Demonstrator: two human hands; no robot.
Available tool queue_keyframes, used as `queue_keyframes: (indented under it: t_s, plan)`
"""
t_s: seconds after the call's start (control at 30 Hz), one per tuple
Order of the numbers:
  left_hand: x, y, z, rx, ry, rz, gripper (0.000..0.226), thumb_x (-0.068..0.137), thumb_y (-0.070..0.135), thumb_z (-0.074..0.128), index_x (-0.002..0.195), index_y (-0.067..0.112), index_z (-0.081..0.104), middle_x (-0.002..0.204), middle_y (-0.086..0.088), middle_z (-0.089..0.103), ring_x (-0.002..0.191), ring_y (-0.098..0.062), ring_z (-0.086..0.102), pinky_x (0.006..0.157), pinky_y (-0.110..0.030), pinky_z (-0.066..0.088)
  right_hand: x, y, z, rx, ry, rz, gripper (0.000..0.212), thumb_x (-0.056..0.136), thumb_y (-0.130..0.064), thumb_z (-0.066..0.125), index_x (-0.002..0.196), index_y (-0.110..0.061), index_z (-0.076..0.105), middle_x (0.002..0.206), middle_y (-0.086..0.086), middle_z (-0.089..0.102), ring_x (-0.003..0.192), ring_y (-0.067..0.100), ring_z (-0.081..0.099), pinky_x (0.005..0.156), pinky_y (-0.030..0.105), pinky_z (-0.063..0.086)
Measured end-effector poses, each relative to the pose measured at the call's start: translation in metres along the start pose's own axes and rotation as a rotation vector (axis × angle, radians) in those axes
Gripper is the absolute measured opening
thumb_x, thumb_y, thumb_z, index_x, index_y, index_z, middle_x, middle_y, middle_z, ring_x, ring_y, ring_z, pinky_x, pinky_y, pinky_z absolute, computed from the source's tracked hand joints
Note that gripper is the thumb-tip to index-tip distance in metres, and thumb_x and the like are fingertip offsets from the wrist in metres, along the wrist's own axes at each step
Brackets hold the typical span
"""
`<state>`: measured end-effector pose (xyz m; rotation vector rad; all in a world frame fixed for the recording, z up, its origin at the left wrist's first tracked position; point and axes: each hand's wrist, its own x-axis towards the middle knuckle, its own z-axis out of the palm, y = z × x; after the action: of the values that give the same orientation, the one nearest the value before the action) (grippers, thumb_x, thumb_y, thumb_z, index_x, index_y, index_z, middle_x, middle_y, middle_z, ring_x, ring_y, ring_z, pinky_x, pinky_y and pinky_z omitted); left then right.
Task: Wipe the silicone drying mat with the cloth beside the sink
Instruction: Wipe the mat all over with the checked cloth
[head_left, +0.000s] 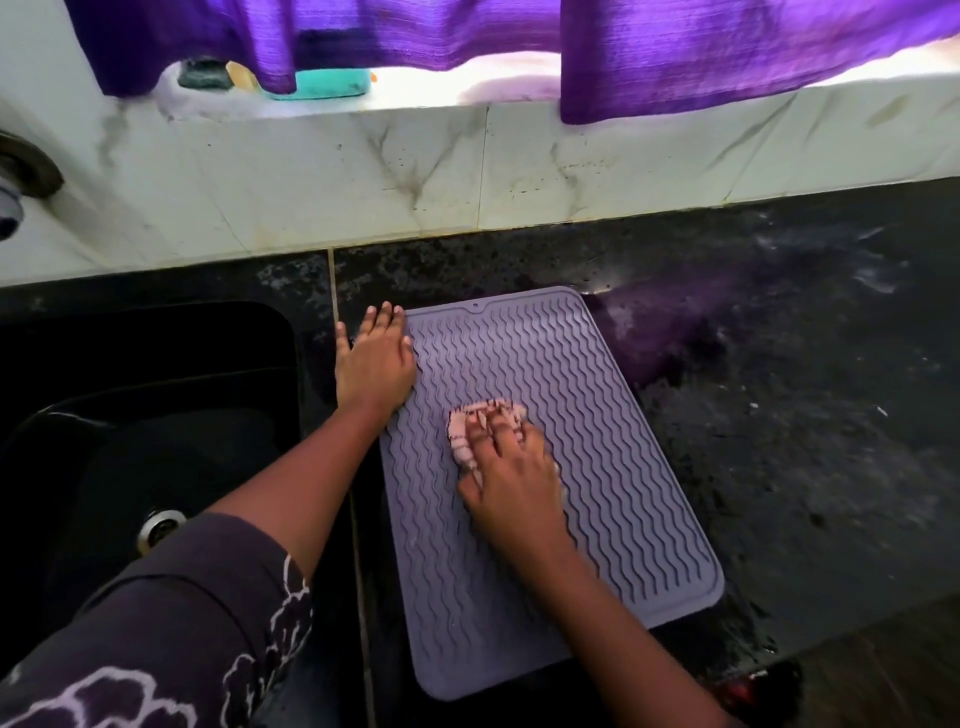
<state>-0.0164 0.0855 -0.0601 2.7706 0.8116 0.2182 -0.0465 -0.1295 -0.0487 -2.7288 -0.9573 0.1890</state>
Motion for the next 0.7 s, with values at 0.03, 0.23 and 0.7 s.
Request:
queue_keyframes:
  t_s: [0.03, 0.23, 0.7]
  plan:
    - [0.0, 0.0, 0.0, 0.001, -0.005, -0.005, 0.052, 0.097, 0.029, 0.026, 0.147, 0.016, 0.025, 0.156, 0.0, 0.023, 0.145, -0.016, 0.014, 0.115, -0.048, -0.001, -0.013, -0.001, -0.001, -0.016, -0.006, -0.016, 0.061, 0.084, -0.044, 0.041, 0.14, -0.022, 0.031, 0.146, 0.007, 0.037, 0.127, 0.035, 0.029, 0.095, 0.053, 0.037]
    - [-0.024, 0.007, -0.012, 0.061, -0.053, 0.026, 0.054, 0.098, 0.032, 0.028, 0.148, 0.016, 0.021, 0.157, -0.005, 0.017, 0.146, -0.02, 0.007, 0.114, -0.048, -0.004, 0.001, 0.004, -0.016, 0.048, 0.068, -0.017, 0.052, 0.09, -0.042, 0.043, 0.136, -0.02, 0.041, 0.14, 0.008, 0.043, 0.118, 0.032, 0.035, 0.092, 0.045, 0.038]
    - [-0.127, 0.019, -0.004, -0.037, -0.043, -0.056, 0.053, 0.099, 0.039, 0.024, 0.149, 0.026, 0.014, 0.158, 0.002, 0.012, 0.145, -0.014, 0.005, 0.115, -0.048, 0.001, -0.08, 0.015, -0.028, -0.046, 0.031, -0.118, 0.044, 0.077, -0.039, 0.059, 0.115, -0.017, 0.059, 0.113, 0.008, 0.059, 0.095, 0.028, 0.05, 0.071, 0.039, 0.047]
